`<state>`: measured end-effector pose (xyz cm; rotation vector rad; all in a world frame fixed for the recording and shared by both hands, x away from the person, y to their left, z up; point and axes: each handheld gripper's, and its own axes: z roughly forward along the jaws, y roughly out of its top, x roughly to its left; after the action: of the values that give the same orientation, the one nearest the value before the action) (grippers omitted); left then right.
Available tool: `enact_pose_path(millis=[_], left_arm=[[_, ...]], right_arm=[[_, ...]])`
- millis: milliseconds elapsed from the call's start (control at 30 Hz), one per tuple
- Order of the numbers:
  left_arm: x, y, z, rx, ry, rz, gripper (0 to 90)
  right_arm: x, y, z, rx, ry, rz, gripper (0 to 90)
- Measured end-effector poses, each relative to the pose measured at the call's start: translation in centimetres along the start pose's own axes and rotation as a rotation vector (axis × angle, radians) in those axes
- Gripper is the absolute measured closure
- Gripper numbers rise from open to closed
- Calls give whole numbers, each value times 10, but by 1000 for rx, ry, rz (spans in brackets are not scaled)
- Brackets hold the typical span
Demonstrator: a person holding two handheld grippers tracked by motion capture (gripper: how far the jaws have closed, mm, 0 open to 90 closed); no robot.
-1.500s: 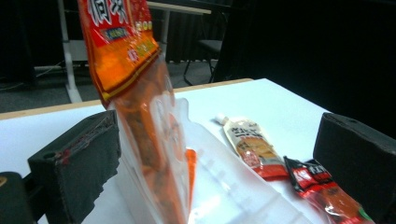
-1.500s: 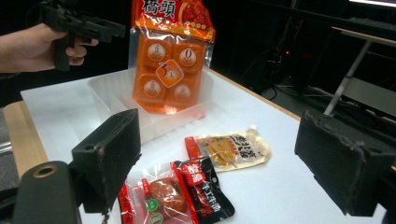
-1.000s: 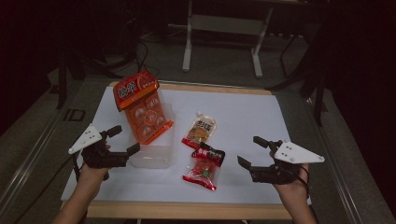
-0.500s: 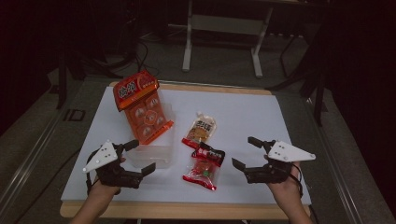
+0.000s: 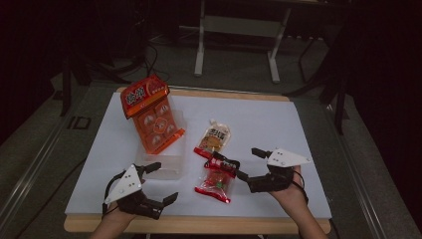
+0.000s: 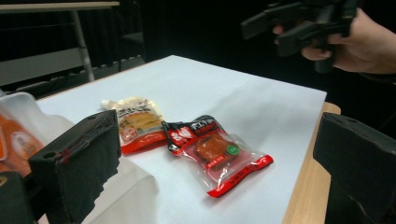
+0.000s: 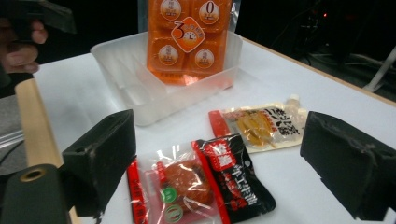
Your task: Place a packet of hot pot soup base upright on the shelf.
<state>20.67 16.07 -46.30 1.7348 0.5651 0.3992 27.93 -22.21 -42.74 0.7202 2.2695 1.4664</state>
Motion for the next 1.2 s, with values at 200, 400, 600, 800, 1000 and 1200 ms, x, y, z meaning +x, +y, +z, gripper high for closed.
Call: enact_pose_path(millis=[200,400,600,800,1000,1200], left_arm=[[-12,-3,4,-3,-38,28,14],[-16,-5,7,-2,-31,39,14],[-18,-13,11,19,-12,41,14],[-11,-19,10,10,1,4,17],[-9,-21,11,4,6,2,18],[-8,-22,12,1,10,-2,18]], right_arm=[[-7,-8,25,32,35,-17,178],[-12,-15,42,68,49,-27,218],[-18,-25,62,101,45,-33,251],[-27,-36,81,145,36,-23,308],[-35,-45,97,194,26,-1,331],[-41,-53,107,223,13,18,338]])
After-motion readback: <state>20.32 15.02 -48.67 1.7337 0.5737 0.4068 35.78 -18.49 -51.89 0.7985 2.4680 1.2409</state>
